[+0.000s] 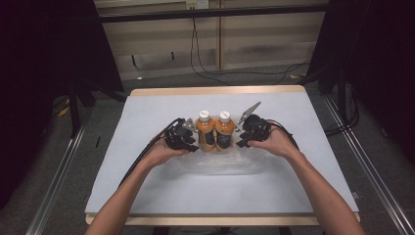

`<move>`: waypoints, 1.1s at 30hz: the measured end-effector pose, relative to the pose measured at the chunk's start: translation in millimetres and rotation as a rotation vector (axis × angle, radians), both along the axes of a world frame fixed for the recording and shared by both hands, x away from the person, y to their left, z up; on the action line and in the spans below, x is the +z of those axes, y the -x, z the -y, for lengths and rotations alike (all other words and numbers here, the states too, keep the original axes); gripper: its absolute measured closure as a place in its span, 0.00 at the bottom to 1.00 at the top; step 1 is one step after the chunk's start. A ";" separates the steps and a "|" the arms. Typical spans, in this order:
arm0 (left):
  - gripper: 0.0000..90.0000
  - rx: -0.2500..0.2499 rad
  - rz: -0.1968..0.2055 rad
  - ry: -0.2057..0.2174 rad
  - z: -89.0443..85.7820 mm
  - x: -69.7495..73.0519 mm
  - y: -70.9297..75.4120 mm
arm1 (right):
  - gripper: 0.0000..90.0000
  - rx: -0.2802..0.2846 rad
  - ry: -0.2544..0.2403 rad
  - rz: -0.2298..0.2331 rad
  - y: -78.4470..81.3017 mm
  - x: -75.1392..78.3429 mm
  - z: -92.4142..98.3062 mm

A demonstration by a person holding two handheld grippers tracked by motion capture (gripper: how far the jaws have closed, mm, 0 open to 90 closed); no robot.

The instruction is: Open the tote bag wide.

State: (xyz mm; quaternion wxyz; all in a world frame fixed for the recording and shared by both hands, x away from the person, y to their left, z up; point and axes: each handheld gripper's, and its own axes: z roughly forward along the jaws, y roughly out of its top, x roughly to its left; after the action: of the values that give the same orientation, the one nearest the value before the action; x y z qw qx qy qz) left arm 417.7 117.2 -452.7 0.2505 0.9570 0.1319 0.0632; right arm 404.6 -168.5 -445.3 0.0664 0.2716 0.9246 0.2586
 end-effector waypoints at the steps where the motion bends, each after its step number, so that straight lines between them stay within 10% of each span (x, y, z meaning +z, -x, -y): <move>1: 0.67 0.000 0.001 -0.005 -0.7 -1.5 -0.9 | 0.56 0.004 0.007 -0.018 -0.9 -2.6 1.1; 11: 0.52 0.002 -0.058 -0.041 -17.2 -5.7 -3.3 | 0.32 0.031 0.141 -0.024 0.0 -15.3 5.6; 26: 0.47 -0.030 -0.068 -0.088 -45.6 -4.2 6.9 | 0.24 0.082 0.189 -0.047 3.6 -15.1 22.7; 33: 0.38 0.000 -0.100 -0.040 -47.3 -8.7 -9.2 | 0.11 0.101 0.169 -0.095 -10.0 -20.4 26.5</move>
State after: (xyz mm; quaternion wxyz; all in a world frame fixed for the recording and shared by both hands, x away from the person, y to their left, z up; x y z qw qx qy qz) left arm 426.9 164.5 -461.4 0.2245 0.9638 0.1428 0.0178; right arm 414.6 -195.0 -465.7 0.0322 0.2301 0.9577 0.1696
